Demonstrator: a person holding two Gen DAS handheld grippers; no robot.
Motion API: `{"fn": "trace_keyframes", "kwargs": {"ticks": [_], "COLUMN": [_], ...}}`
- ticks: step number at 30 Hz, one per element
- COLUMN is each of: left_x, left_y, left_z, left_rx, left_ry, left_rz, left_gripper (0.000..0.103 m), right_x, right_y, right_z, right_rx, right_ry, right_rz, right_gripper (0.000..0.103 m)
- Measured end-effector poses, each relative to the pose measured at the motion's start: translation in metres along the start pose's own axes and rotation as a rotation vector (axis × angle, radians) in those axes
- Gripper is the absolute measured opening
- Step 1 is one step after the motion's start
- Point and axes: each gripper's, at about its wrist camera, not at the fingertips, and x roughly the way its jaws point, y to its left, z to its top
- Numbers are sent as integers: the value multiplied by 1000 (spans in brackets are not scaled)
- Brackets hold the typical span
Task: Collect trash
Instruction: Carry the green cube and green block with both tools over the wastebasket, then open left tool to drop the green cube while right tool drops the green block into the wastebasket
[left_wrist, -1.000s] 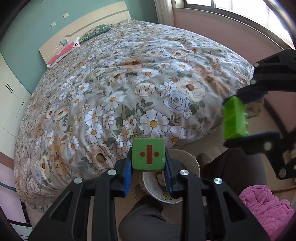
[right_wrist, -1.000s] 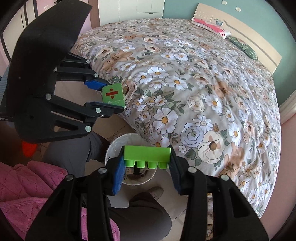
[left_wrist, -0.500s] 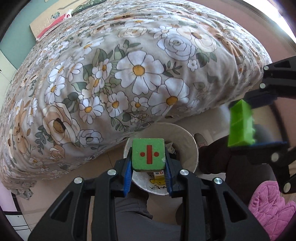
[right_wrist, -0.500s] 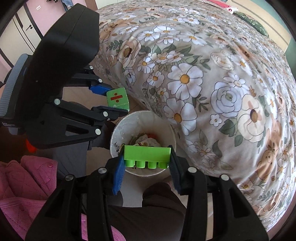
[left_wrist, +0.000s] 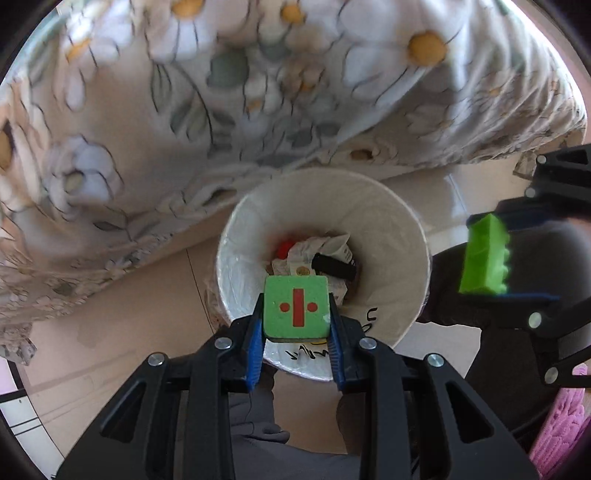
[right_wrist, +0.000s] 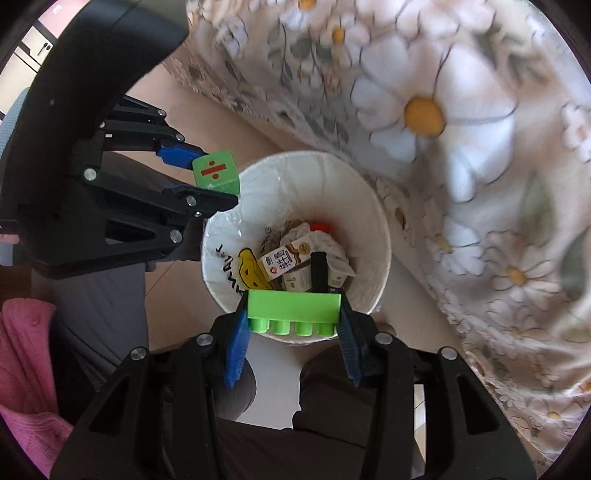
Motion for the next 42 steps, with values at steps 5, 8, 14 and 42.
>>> {"fn": "trace_keyframes", "kwargs": {"ticks": [5, 8, 14, 42], "left_x": [30, 48, 78, 156], "left_y": [8, 9, 15, 13], "left_z": [2, 3, 4, 9], "left_rx": [-30, -38, -64, -149], "left_ry": [43, 65, 101, 226], "left_rz": [-25, -37, -68, -115], "left_gripper": [32, 32, 32, 32], "right_x": [34, 52, 83, 156], "right_y": [-4, -8, -13, -29], "right_z": [-2, -2, -7, 5], "right_rx": [24, 35, 62, 116], "right_ry": [30, 48, 84, 155], "right_rz": [28, 45, 79, 103], "right_gripper": [45, 45, 45, 45]}}
